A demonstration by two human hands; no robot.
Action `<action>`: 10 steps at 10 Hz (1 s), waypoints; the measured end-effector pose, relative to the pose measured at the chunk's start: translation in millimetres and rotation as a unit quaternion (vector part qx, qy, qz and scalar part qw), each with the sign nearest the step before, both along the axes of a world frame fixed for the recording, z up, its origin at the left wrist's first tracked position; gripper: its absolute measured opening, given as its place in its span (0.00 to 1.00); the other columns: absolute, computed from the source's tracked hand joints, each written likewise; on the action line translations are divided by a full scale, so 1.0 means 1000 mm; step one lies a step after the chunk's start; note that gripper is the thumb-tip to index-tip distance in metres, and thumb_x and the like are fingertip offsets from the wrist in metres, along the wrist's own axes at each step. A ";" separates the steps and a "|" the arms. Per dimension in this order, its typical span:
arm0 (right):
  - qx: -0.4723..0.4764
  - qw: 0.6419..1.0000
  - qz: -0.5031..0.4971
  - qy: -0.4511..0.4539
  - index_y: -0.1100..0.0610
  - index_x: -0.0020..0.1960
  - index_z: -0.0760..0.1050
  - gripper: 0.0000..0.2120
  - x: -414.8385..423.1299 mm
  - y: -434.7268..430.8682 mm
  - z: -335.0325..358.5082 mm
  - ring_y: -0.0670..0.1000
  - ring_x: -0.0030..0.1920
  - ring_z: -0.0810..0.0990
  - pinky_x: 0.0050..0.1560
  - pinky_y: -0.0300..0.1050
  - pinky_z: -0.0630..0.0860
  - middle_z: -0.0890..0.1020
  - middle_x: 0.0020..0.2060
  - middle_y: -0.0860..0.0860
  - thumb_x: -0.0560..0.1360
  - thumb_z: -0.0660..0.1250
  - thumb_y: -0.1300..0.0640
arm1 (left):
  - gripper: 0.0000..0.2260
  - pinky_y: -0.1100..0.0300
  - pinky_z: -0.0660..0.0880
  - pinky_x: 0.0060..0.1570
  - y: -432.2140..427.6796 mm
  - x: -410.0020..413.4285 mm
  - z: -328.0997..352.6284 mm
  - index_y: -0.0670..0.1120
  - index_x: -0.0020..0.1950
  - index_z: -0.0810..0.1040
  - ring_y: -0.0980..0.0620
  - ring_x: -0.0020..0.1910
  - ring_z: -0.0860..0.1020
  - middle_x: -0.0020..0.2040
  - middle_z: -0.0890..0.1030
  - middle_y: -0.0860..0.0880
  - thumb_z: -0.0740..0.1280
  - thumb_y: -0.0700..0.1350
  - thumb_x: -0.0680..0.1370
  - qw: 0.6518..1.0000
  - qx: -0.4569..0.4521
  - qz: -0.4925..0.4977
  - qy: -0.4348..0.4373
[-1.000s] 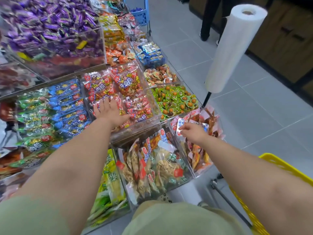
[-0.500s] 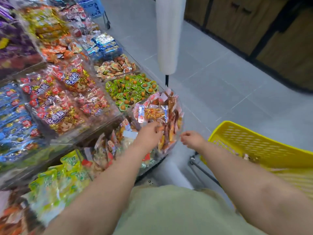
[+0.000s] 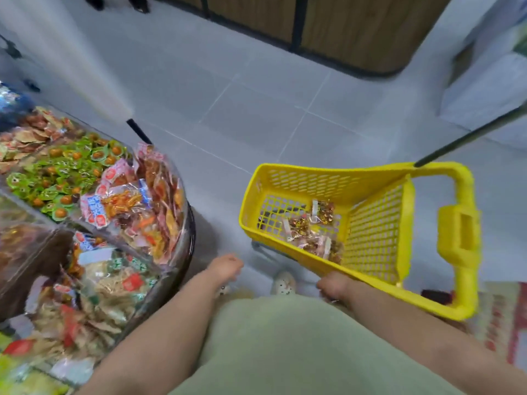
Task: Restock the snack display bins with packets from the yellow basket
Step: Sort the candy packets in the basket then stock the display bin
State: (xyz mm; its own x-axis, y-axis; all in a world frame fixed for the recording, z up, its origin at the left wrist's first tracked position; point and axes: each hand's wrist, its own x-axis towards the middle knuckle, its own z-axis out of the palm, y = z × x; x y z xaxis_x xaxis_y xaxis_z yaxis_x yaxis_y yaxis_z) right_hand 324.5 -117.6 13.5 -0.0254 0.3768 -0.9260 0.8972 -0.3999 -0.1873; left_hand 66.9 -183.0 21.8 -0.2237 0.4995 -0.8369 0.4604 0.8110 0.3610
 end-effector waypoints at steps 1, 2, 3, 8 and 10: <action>-0.017 0.996 -0.087 0.014 0.56 0.34 0.69 0.14 0.018 0.007 0.004 0.49 0.28 0.68 0.29 0.38 0.61 0.72 0.31 0.53 0.79 0.58 0.61 | 0.09 0.62 0.65 0.33 0.020 0.015 -0.006 0.45 0.40 0.71 0.51 0.32 0.73 0.37 0.74 0.47 0.57 0.40 0.81 0.999 -0.019 0.029 -0.025; -0.001 0.991 -0.131 0.042 0.59 0.32 0.67 0.15 0.021 0.022 0.010 0.53 0.30 0.69 0.34 0.42 0.64 0.70 0.28 0.55 0.78 0.58 0.65 | 0.10 0.63 0.64 0.32 0.038 0.020 -0.011 0.47 0.40 0.69 0.53 0.30 0.73 0.35 0.75 0.47 0.58 0.40 0.81 0.996 -0.003 0.075 -0.040; 0.018 0.981 -0.183 0.056 0.59 0.34 0.67 0.14 0.020 0.044 0.014 0.53 0.30 0.68 0.33 0.43 0.63 0.70 0.29 0.56 0.78 0.57 0.61 | 0.11 0.63 0.62 0.30 0.066 0.019 -0.015 0.48 0.39 0.70 0.53 0.29 0.71 0.34 0.75 0.48 0.60 0.43 0.81 0.993 0.027 0.105 -0.047; -0.031 0.985 -0.172 -0.006 0.60 0.55 0.76 0.12 -0.028 0.127 -0.091 0.57 0.56 0.75 0.56 0.42 0.70 0.76 0.51 0.57 0.80 0.56 0.58 | 0.30 0.50 0.66 0.65 0.199 -0.049 -0.095 0.39 0.74 0.64 0.39 0.69 0.69 0.71 0.69 0.37 0.69 0.46 0.75 0.987 0.019 0.082 0.138; 0.029 0.994 -0.103 -0.013 0.59 0.64 0.73 0.17 -0.053 0.157 -0.151 0.56 0.56 0.76 0.55 0.45 0.72 0.75 0.63 0.58 0.77 0.60 0.60 | 0.14 0.53 0.70 0.52 0.220 -0.053 -0.147 0.39 0.59 0.76 0.38 0.58 0.77 0.58 0.79 0.36 0.62 0.48 0.80 0.995 0.021 0.038 0.095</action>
